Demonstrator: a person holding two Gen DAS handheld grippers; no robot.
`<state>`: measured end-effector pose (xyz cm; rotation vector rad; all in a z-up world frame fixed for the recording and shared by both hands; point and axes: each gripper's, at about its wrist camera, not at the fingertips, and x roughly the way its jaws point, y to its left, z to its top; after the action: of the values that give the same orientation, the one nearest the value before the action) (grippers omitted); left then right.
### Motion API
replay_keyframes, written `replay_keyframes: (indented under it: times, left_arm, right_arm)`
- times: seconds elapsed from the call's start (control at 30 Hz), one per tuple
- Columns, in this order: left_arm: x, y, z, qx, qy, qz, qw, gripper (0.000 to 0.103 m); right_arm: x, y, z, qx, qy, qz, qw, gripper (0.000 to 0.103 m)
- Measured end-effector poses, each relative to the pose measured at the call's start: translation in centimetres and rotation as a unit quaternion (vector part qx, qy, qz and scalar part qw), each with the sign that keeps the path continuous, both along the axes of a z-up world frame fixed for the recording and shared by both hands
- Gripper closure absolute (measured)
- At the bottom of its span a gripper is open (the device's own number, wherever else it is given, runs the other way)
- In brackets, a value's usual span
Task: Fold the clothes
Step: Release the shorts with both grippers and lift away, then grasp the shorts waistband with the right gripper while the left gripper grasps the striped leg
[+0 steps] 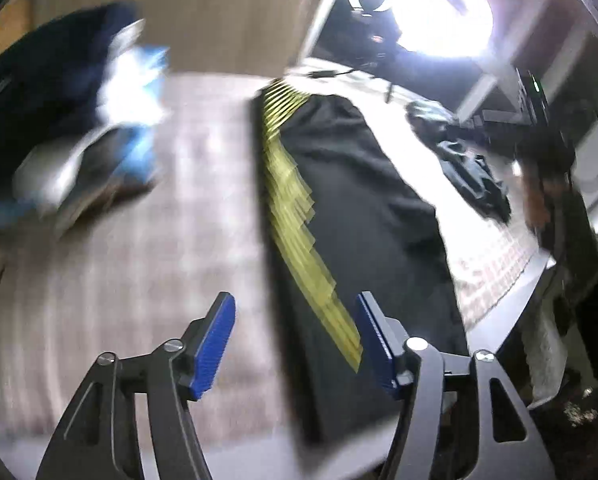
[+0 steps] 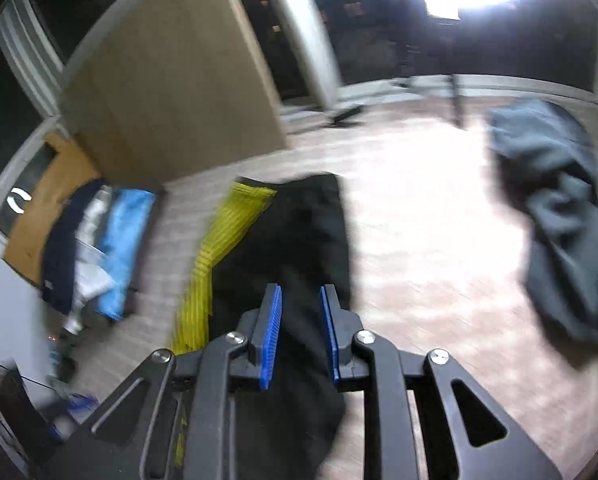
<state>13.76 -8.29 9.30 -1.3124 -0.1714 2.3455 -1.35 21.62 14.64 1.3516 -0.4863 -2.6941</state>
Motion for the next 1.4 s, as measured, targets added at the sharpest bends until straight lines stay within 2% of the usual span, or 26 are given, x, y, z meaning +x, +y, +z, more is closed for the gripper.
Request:
replay_keyframes:
  times: [0.1, 0.17, 0.27, 0.4, 0.47, 0.5, 0.53, 0.63, 0.67, 0.7, 0.77, 0.9, 1.1, 1.23, 1.33, 1.4]
  left_arm:
    - [-4.1, 3.2, -0.5, 0.014, -0.002, -0.039, 0.9992, 0.04]
    - [-6.9, 5.4, -1.1, 0.014, -0.003, -0.056, 0.9983, 0.04]
    - [-9.9, 7.4, -2.5, 0.001, 0.001, -0.059, 0.9983, 0.04]
    - [-12.6, 7.9, -5.4, -0.001, -0.044, -0.037, 0.9983, 0.04]
    - [-13.0, 7.5, -6.5, -0.026, -0.055, -0.021, 0.9979, 0.042]
    - [-12.8, 7.2, -6.1, -0.028, -0.041, -0.021, 0.9985, 0.042]
    - [-12.7, 7.0, -6.0, -0.048, -0.037, -0.013, 0.9981, 0.041]
    - [-12.3, 5.8, -5.6, -0.104, -0.036, 0.021, 0.9937, 0.041]
    - [-12.2, 5.3, -5.4, -0.092, -0.039, 0.027, 0.9946, 0.04]
    - [-12.0, 4.8, -5.3, -0.081, -0.043, 0.032, 0.9952, 0.04]
    - [-11.8, 4.6, -5.4, -0.075, -0.046, 0.037, 0.9954, 0.04]
    - [-12.4, 5.4, -6.3, -0.092, -0.055, 0.018, 0.994, 0.04]
    - [-12.2, 7.9, -6.4, -0.127, -0.033, -0.037, 0.9906, 0.04]
    - [-11.4, 8.8, -6.6, -0.147, -0.018, -0.068, 0.9866, 0.04]
    - [-11.1, 8.7, -6.6, -0.144, -0.013, -0.067, 0.9872, 0.04]
    - [-10.9, 8.7, -6.5, -0.145, -0.009, -0.072, 0.9868, 0.042]
  right_arm:
    - [1.7, 1.5, -1.5, 0.002, -0.007, -0.011, 1.0, 0.083]
    - [1.0, 1.8, -2.5, -0.025, -0.012, 0.006, 1.0, 0.084]
    - [-1.2, 0.6, -4.1, -0.063, -0.017, 0.053, 0.996, 0.085]
    - [-2.8, -2.0, -7.3, -0.078, -0.054, 0.112, 0.989, 0.085]
    - [-2.9, -2.8, -8.8, -0.056, -0.075, 0.131, 0.987, 0.085]
    - [-2.8, -2.6, -9.3, -0.04, -0.083, 0.131, 0.987, 0.085]
    - [-2.6, -2.5, -9.8, -0.023, -0.09, 0.131, 0.987, 0.088]
    - [-1.1, -0.5, -9.2, -0.017, -0.084, 0.11, 0.99, 0.087]
    - [-0.3, 0.3, -8.7, -0.015, -0.079, 0.094, 0.992, 0.082]
    - [0.3, 1.0, -8.5, -0.017, -0.075, 0.081, 0.994, 0.069]
    - [1.5, 2.1, -8.2, -0.024, -0.07, 0.055, 0.996, 0.049]
    - [2.6, 2.7, -8.9, -0.046, -0.071, 0.044, 0.995, 0.049]
    - [3.5, 1.0, -9.7, -0.061, -0.078, 0.04, 0.994, 0.048]
    - [4.2, -0.8, -9.9, -0.027, -0.073, 0.035, 0.996, 0.048]
    - [4.3, -1.7, -9.9, 0.005, -0.069, 0.031, 0.997, 0.048]
    - [4.6, -1.9, -9.8, 0.019, -0.062, 0.027, 0.998, 0.043]
